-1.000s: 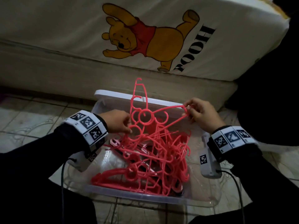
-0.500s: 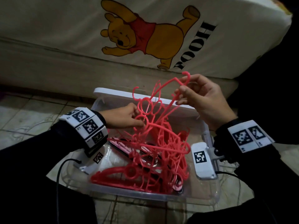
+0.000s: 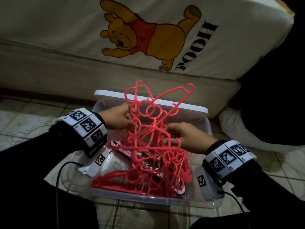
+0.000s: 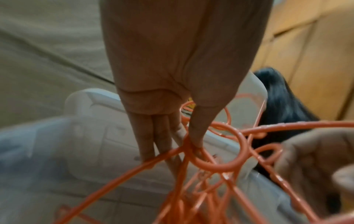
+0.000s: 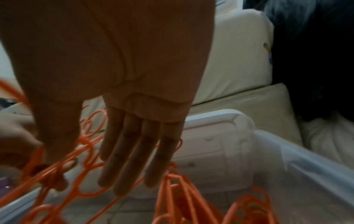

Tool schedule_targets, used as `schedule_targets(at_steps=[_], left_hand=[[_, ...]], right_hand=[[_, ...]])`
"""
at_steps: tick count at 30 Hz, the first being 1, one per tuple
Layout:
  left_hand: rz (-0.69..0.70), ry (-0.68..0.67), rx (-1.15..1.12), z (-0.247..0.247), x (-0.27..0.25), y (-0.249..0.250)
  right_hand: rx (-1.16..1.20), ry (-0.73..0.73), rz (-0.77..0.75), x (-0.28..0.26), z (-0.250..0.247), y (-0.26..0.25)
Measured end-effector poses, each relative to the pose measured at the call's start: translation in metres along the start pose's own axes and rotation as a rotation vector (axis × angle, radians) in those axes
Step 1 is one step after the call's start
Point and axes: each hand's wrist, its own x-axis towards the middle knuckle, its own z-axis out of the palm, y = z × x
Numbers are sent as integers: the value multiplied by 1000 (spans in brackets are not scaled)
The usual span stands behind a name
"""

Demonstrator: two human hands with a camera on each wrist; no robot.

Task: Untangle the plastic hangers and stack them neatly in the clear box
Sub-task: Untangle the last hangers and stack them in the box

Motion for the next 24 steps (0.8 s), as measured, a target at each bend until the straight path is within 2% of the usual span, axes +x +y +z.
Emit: schedule_targets(at_steps=[3,5,8,13,15,19,24], left_hand=[[40,-101,-178,1,-2,10],[58,-122,-201,2,-4,14],[61,-133,-224,3,-4,16],[53,-171,-176,0,-8,15],[50,-212,-181,1,-11,15],[56,-322,-219,1,-17,20],[88,-336,-260,-5,-20,23]], right_hand=[[98,236,-13,1,-4,-7],[-17,363,76,0,-13,-4],[-209,436,217,-6,-24,2],[-403,548,277,-7,-24,11],[-363,510,215,-4,-24,15],[-139,379,-43,1,-21,16],[-11,403,-259,-3,-31,4]])
